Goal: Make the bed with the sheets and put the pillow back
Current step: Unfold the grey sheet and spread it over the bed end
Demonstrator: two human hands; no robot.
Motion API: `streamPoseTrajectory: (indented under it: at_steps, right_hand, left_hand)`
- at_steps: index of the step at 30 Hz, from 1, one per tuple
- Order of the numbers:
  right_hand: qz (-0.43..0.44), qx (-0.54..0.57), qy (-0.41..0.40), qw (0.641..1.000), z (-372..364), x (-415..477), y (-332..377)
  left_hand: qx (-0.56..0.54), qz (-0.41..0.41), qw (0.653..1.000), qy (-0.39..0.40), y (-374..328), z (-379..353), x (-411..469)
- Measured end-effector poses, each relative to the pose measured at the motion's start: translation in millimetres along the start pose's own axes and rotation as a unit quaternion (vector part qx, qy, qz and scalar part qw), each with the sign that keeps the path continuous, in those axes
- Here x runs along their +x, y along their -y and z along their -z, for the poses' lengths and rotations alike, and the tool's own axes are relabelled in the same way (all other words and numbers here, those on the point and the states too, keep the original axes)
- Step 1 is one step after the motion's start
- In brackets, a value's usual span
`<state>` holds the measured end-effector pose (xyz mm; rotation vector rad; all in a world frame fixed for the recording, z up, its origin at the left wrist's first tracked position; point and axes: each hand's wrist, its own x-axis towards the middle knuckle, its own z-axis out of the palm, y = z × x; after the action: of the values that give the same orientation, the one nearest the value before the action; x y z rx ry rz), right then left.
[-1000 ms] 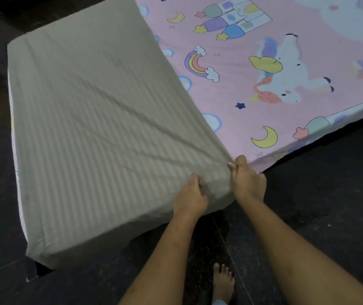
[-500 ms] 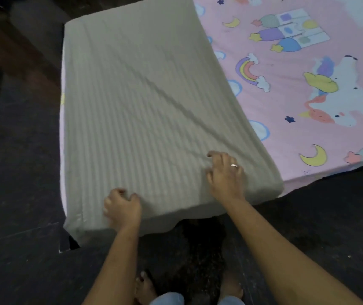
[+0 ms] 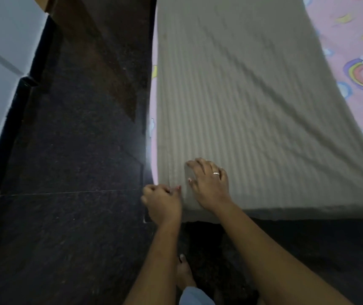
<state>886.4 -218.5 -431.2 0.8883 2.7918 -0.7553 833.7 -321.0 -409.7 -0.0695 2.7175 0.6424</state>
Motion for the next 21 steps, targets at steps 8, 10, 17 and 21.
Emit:
streamPoseTrajectory:
  at_steps: [8, 10, 17, 21]
  right_hand:
    - [0.003, 0.008, -0.02, 1.0, -10.4, 25.3, 38.0]
    - [0.012, -0.007, -0.01, 1.0, -15.9, 20.3, 42.7]
    - [0.017, -0.087, 0.019, 0.996, -33.8, -3.0, 39.3]
    - [0.052, -0.108, 0.051, 0.991, -26.0, 0.7, 34.1]
  left_hand:
    - [-0.025, -0.051, 0.993, 0.108, 9.6, 16.9, 8.2]
    - [-0.064, -0.067, 0.989, 0.114, 22.4, 16.3, 9.9]
    - [-0.054, -0.007, 0.983, 0.176, 33.8, 16.8, 11.4]
    - [-0.038, 0.002, 0.974, 0.222, 32.8, 20.5, 19.9]
